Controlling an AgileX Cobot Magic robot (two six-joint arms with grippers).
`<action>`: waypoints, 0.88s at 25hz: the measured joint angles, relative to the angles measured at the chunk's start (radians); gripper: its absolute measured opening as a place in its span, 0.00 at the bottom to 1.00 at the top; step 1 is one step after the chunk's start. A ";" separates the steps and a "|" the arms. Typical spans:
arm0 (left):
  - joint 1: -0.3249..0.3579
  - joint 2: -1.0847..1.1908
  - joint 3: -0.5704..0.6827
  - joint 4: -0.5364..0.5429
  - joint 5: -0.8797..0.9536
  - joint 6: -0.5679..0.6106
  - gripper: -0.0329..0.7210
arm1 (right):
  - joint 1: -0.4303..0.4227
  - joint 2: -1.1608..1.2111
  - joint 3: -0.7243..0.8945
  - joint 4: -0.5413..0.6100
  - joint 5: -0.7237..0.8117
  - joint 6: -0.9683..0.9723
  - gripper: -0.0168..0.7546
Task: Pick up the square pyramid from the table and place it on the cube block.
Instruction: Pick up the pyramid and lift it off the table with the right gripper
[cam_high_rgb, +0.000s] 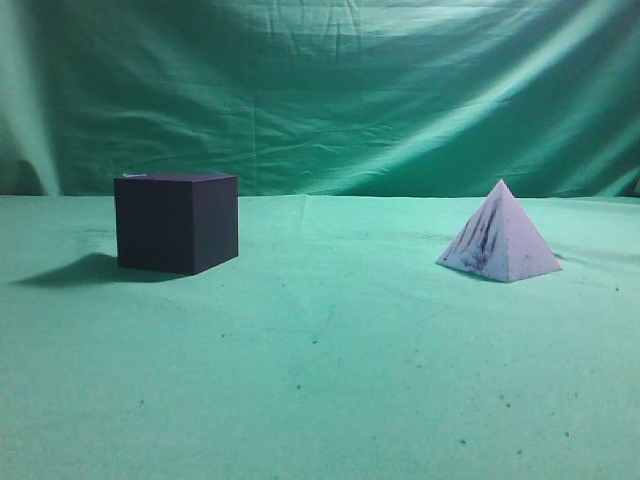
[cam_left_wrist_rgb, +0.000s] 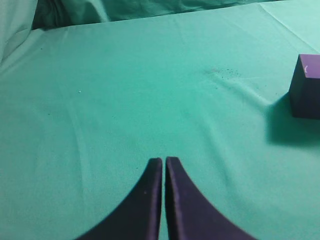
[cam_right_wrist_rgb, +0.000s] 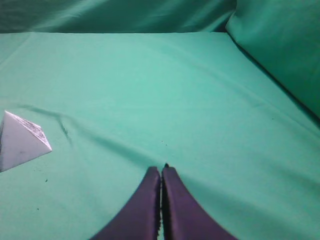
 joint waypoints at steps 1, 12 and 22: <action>0.000 0.000 0.000 0.000 0.000 0.000 0.04 | 0.000 0.000 0.000 0.000 0.000 0.000 0.02; 0.000 0.000 0.000 0.000 0.000 0.000 0.04 | 0.000 0.000 0.000 0.000 0.002 0.000 0.02; 0.000 0.000 0.000 0.000 0.000 0.000 0.04 | 0.000 0.000 0.000 -0.008 -0.018 -0.005 0.02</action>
